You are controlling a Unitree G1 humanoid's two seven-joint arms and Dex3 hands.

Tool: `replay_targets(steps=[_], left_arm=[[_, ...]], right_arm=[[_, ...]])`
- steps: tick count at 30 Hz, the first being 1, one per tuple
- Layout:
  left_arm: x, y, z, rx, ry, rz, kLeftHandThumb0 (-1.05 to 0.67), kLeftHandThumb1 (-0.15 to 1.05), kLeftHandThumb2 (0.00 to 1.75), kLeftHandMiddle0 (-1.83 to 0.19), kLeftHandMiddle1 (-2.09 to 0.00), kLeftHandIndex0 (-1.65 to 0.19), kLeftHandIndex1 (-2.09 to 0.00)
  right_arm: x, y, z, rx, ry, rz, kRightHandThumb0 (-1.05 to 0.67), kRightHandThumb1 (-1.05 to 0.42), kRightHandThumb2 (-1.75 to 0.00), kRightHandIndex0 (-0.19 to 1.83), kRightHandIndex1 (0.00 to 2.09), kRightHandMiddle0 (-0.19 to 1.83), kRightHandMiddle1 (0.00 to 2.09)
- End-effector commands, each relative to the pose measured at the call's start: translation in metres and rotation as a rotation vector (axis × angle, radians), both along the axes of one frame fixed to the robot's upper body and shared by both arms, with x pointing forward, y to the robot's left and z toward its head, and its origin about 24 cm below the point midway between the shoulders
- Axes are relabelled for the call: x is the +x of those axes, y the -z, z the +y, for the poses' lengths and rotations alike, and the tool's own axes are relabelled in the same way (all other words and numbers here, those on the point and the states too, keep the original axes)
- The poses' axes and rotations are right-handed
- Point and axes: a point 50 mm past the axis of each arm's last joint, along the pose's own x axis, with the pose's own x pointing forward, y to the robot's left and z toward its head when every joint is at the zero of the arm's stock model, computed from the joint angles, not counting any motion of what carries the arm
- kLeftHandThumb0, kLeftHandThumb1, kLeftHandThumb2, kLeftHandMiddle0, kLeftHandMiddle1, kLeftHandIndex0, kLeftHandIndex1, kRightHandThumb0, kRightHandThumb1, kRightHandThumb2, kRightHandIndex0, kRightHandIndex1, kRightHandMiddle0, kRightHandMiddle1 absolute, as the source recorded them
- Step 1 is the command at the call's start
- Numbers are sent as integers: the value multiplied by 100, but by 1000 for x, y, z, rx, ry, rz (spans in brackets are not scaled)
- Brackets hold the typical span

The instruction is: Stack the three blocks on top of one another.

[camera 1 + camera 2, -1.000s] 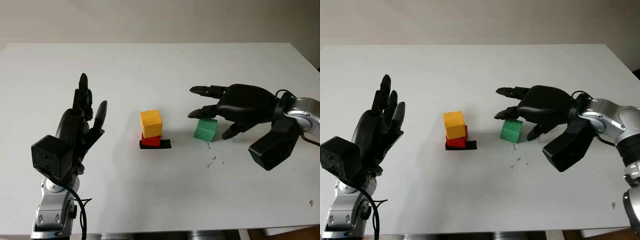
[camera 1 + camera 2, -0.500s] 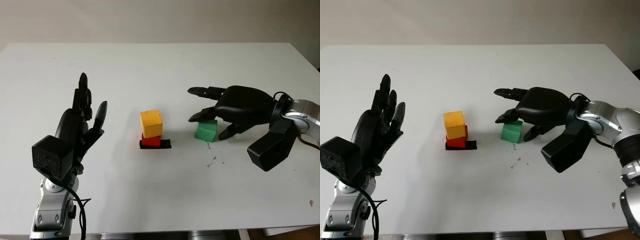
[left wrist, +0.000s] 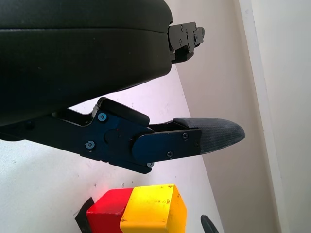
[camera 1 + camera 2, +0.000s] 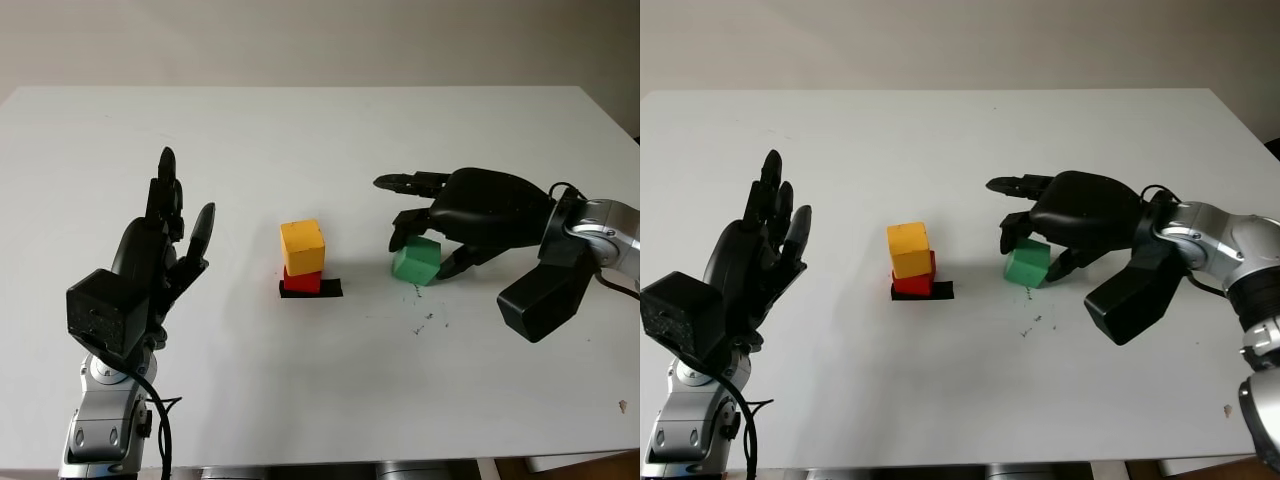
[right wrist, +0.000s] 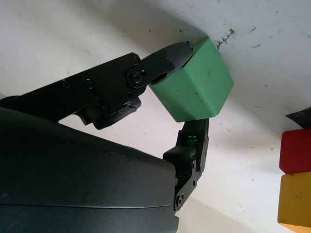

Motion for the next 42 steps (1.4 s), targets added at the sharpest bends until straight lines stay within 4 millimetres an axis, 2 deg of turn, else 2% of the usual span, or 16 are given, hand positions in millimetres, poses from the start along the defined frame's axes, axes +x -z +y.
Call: replay_targets(steps=[1, 11, 17, 23, 28, 33, 42], left_arm=[[0, -3, 1, 8, -2, -9, -78, 105, 52, 17, -5, 17, -5], [3, -4, -2, 1, 3, -18, -79, 105, 51, 18, -5, 17, -5], [4, -4, -3, 0, 10, -17, -80, 105, 51, 18, -5, 17, -5], [3, -3, -6, -22, 14, -18, -79, 105, 51, 17, -5, 17, -5], [3, -1, -8, -25, 5, -21, -80, 105, 52, 17, -5, 17, -6], [3, -1, -10, -18, 0, -26, -80, 105, 53, 18, -5, 17, -5], [4, 1, -13, -35, -3, -29, -79, 105, 53, 18, -5, 17, -5]], right_arm=[[3, -10, 2, 21, -9, -31, -39, -93, -5, 18, 8, 51, 112], [11, -30, 1, 82, 38, -61, -41, -90, -5, 25, 9, 55, 114], [17, -61, 11, 114, 88, -80, -44, -89, -6, 33, 8, 65, 95], [22, -91, 24, 159, 141, -66, -43, -93, -6, 33, 6, 67, 93], [23, -112, 37, 308, 166, 41, -40, -92, -5, 30, 5, 58, 116], [19, -130, 56, 379, 130, 92, -41, -93, -5, 30, 5, 52, 126], [10, -155, 92, 275, 29, 85, -44, -93, -5, 30, 5, 48, 149]])
